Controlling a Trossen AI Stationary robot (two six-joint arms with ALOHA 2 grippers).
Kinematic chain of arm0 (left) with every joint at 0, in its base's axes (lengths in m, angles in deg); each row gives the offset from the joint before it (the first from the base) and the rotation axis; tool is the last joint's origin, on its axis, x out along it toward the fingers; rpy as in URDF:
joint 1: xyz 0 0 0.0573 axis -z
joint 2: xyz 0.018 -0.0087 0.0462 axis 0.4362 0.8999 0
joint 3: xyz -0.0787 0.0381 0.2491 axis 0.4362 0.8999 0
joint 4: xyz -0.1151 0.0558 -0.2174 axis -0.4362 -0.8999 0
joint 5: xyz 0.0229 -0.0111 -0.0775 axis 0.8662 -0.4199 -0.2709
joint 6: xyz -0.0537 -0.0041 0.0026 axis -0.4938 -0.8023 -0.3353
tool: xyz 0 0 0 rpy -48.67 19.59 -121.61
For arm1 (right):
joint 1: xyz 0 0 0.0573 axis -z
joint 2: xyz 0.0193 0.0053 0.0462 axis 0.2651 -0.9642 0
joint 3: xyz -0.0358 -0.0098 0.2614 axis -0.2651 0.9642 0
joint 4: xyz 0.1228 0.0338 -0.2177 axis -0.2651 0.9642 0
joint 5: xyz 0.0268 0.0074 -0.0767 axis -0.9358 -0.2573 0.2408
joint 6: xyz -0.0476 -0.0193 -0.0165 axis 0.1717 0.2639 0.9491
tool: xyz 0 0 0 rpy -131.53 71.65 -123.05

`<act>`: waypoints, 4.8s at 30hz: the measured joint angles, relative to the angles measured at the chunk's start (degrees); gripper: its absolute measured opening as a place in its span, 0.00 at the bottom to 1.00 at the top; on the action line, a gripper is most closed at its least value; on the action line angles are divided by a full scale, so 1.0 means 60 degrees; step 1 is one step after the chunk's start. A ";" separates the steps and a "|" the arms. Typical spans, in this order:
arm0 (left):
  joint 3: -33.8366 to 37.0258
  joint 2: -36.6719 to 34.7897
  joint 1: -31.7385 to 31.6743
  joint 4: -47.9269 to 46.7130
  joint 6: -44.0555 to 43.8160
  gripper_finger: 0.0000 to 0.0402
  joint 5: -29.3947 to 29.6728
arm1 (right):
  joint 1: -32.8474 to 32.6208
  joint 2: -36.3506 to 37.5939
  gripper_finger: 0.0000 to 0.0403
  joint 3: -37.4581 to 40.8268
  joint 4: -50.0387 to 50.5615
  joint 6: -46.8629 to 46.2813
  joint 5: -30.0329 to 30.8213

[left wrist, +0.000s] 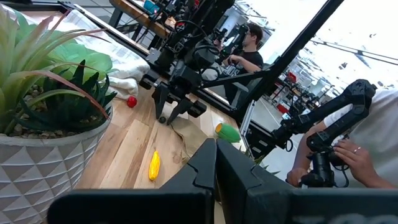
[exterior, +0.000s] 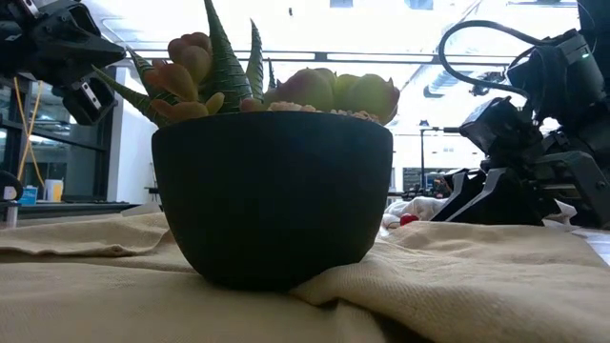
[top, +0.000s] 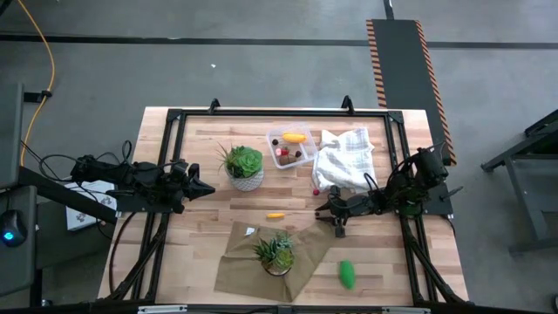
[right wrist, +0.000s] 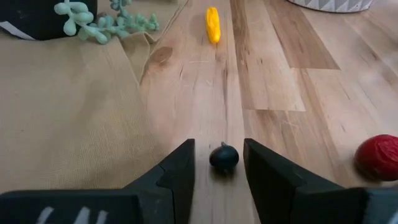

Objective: Pick and placing Produce into tupperware
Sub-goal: Put the blueberry into the transparent bin

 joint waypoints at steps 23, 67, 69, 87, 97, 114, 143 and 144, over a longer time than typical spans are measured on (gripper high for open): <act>0.0000 0.0000 0.0000 0.0000 0.0000 0.00 -0.0002 | 0.0000 0.0000 0.12 -0.0002 0.0049 -0.0076 0.0000; 0.0000 0.0000 0.0003 0.0000 0.0000 0.00 -0.0002 | 0.0853 0.0743 0.12 -0.1811 0.0828 -0.0007 -0.0437; 0.0000 0.0000 0.0001 0.0000 0.0000 0.00 -0.0002 | 0.0997 0.1148 0.12 -0.2137 0.1670 0.0282 -0.0437; 0.0000 0.0000 0.0001 -0.0001 0.0000 0.00 -0.0002 | 0.2762 0.3706 0.12 -0.4939 0.8730 0.0556 -0.0530; 0.0000 0.0000 0.0001 -0.0001 0.0000 0.00 -0.0002 | 0.3663 0.4852 0.12 -0.5350 1.0541 -0.0567 -0.0981; 0.0000 0.0000 -0.0001 -0.0002 0.0000 0.00 -0.0002 | 0.5831 0.4940 0.12 -0.6941 1.3205 -0.0372 -0.2289; 0.0000 0.0000 0.0001 -0.0002 0.0000 0.00 -0.0002 | 0.6982 -0.0571 0.12 -1.2273 1.7719 -0.2017 -0.3183; 0.0002 0.0000 -0.0001 0.0000 0.0000 0.00 -0.0002 | 0.7004 -0.0635 0.12 -1.2289 1.7785 -0.2142 -0.3187</act>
